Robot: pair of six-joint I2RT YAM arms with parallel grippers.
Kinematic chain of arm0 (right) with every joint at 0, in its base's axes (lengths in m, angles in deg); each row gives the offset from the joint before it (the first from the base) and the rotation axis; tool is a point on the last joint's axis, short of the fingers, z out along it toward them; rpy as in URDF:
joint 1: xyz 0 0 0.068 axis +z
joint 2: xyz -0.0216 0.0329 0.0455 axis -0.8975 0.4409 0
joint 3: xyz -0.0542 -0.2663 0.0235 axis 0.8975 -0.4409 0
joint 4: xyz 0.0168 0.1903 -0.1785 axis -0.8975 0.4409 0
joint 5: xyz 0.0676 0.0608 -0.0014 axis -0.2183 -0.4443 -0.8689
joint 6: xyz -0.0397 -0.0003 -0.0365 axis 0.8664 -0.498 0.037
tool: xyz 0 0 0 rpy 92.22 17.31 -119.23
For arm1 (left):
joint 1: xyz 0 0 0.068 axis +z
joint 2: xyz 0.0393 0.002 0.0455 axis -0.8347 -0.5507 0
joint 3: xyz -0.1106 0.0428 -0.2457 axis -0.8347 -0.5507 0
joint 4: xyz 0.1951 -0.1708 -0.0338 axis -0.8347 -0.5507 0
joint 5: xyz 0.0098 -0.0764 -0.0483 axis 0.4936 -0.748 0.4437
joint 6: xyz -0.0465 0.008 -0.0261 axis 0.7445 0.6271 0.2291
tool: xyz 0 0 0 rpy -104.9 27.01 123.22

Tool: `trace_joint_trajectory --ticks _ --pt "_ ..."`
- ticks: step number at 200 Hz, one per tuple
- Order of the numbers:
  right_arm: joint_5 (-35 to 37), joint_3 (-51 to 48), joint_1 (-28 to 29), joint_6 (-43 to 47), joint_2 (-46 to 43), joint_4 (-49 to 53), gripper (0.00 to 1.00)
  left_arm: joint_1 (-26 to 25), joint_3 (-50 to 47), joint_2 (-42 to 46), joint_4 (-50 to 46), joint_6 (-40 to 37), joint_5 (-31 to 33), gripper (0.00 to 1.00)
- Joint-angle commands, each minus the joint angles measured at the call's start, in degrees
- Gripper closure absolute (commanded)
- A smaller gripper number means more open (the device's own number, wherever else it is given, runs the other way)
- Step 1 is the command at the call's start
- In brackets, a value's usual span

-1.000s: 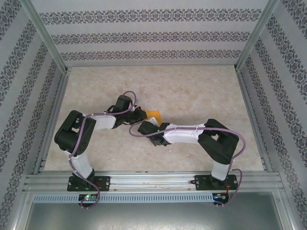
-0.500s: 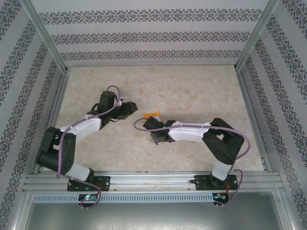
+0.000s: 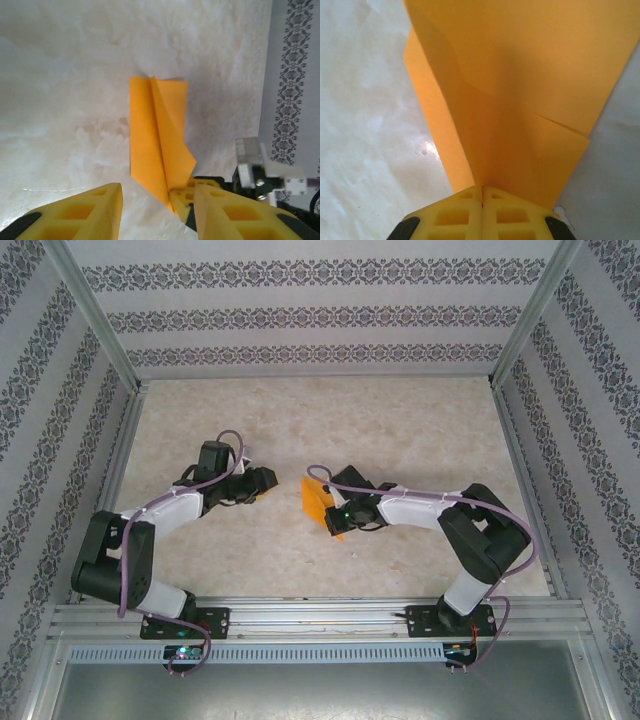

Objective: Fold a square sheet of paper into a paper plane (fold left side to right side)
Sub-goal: Fourth fold the wing at the center of the table.

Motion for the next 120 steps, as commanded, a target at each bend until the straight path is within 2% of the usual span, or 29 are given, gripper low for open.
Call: trace_joint_trajectory --ticks 1,47,120 --pt "-9.4 -1.65 -1.8 -1.76 -0.06 -5.28 1.0 -1.53 -0.68 -2.18 3.19 0.47 -3.14 0.58" --pt "-17.75 -3.18 -5.09 -2.8 1.29 -8.92 1.0 -5.7 0.97 -6.91 6.91 3.03 -2.93 0.58" --pt "-22.75 -5.68 -7.66 -3.83 2.69 -13.79 1.0 -11.63 5.97 -15.11 11.34 6.54 -1.08 0.57"
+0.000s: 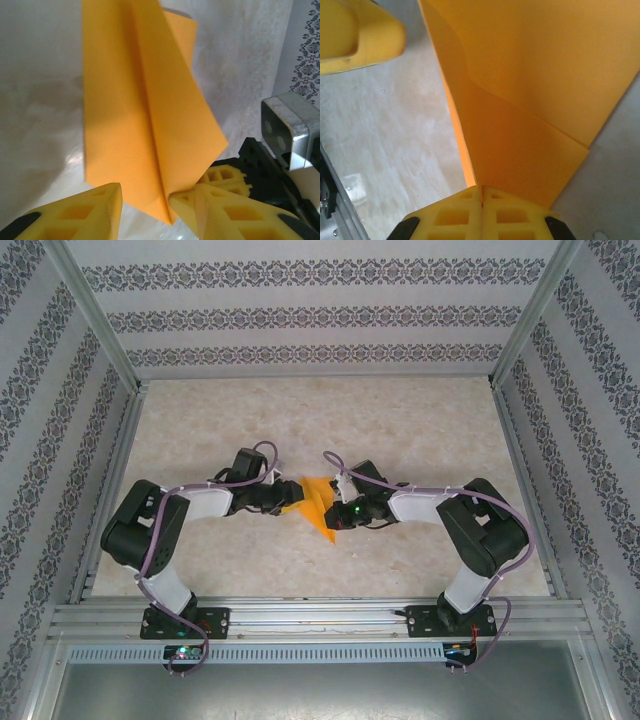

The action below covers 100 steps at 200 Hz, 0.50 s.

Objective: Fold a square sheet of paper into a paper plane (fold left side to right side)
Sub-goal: Fourth fold the wing at the center of the table.

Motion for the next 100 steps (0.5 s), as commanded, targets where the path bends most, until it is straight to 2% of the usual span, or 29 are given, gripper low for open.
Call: trace_joint_trajectory --ticks 1,100 --pt "-3.66 -1.31 -0.75 -0.84 1.04 -3.14 1.0 -1.65 2.6 -2.03 4.19 2.03 0.66 0.57" --pt "-5.66 -2.32 -2.01 -1.83 1.85 -5.15 1.0 -3.82 8.14 -7.84 -1.02 0.9 5.02 0.57"
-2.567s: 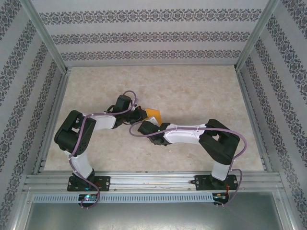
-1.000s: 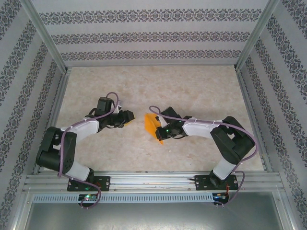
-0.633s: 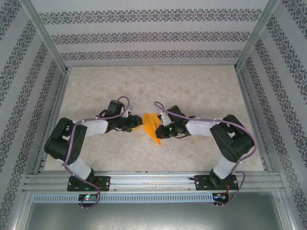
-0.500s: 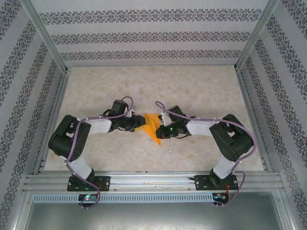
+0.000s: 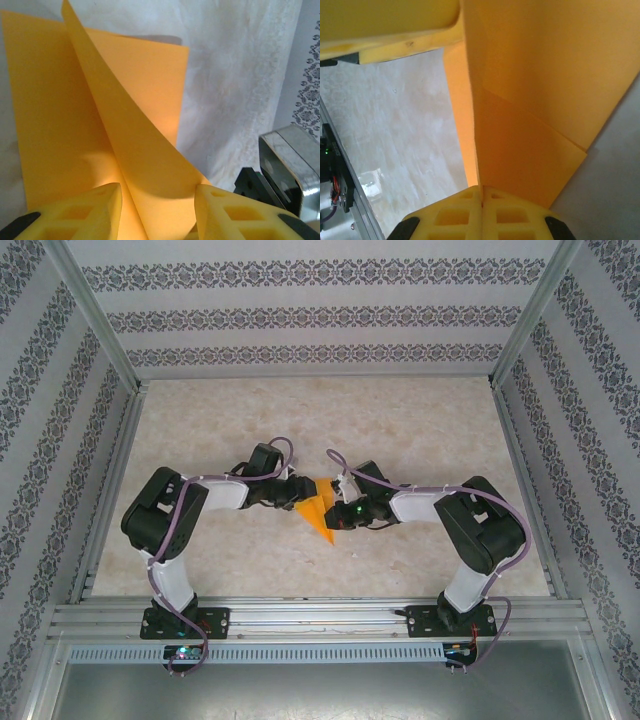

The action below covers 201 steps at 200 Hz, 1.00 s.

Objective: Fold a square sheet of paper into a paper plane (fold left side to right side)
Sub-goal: Fourth fold the wing at the center of the table.

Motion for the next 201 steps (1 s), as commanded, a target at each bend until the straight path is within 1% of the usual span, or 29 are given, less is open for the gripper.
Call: trace_joint_trajectory --ticks 1,33,87,144,201 --pt "-1.73 -1.04 -0.79 -0.49 0.93 -1.79 1.0 -0.63 1.56 -0.41 -2.18 -0.41 2.05 0.57" --pt "-2.52 -1.13 -1.03 -0.82 1.59 -2.4 1.0 -0.72 2.9 -2.13 -4.07 -0.96 2.24 0.57" --pt "-2.54 -1.13 -1.19 -1.06 2.11 -2.67 0.99 -1.0 4.87 -3.96 -9.36 -2.68 4.51 0.57" --pt "-2.43 -1.13 -1.25 -1.24 1.79 -2.76 0.92 -1.1 6.07 -4.79 -13.42 -4.12 6.61 0.57" --pt "-3.05 -0.85 -1.38 -1.8 -0.08 -2.73 0.8 -1.08 6.8 -6.29 -14.14 -4.21 6.57 0.57"
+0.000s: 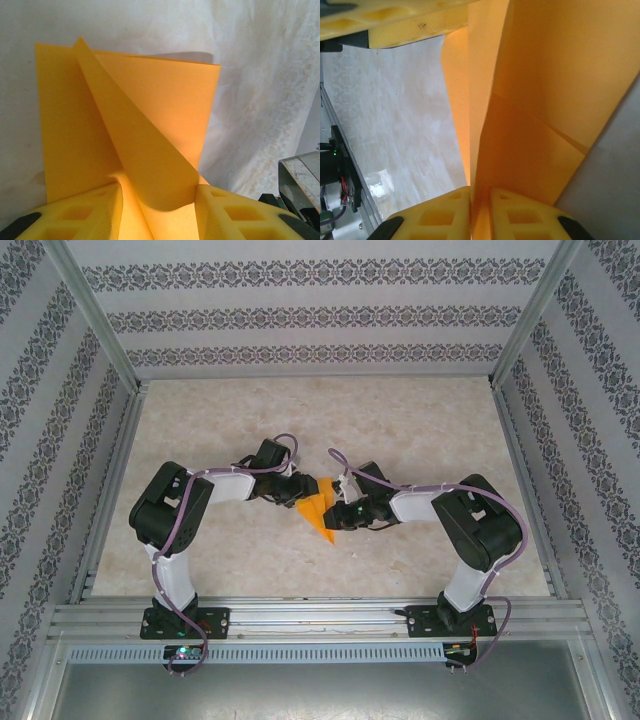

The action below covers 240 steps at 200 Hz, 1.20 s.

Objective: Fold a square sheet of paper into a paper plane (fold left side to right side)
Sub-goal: Fourth fold the wing at the center of the table.

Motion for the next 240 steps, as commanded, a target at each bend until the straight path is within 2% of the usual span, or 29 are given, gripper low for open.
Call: trace_joint_trajectory --ticks 1,27,51,74,177,208,240 --pt "-1.15 -0.25 -0.6 -0.36 -1.35 -0.71 0.8 -0.64 0.34 -3.03 -4.48 -1.96 2.63 0.57" --pt "-1.15 -0.38 -1.03 -0.83 -4.0 -0.48 0.72 -0.64 0.34 -3.45 -4.74 -1.88 2.78 0.57" --pt "-1.13 -0.67 -2.17 -1.18 -6.79 0.57 0.59 -0.61 0.48 -3.18 -5.33 -2.25 3.16 0.57" --pt "-1.85 -0.31 -3.83 -1.84 -7.81 0.77 0.53 -0.68 0.56 -2.84 -5.6 -2.31 3.27 0.57" --pt "-1.84 4.44 -3.44 -4.85 0.42 -1.99 0.55 -0.64 0.73 -2.35 -5.78 -2.54 3.49 0.57" --pt "-2.35 5.61 -2.88 -5.5 2.14 -3.01 0.59 -0.72 0.94 -2.39 -5.91 -2.65 3.63 0.57" --pt "-2.25 6.21 -2.6 -5.77 2.88 -3.05 0.67 -0.7 0.89 -2.36 -5.95 -2.66 3.73 0.57"
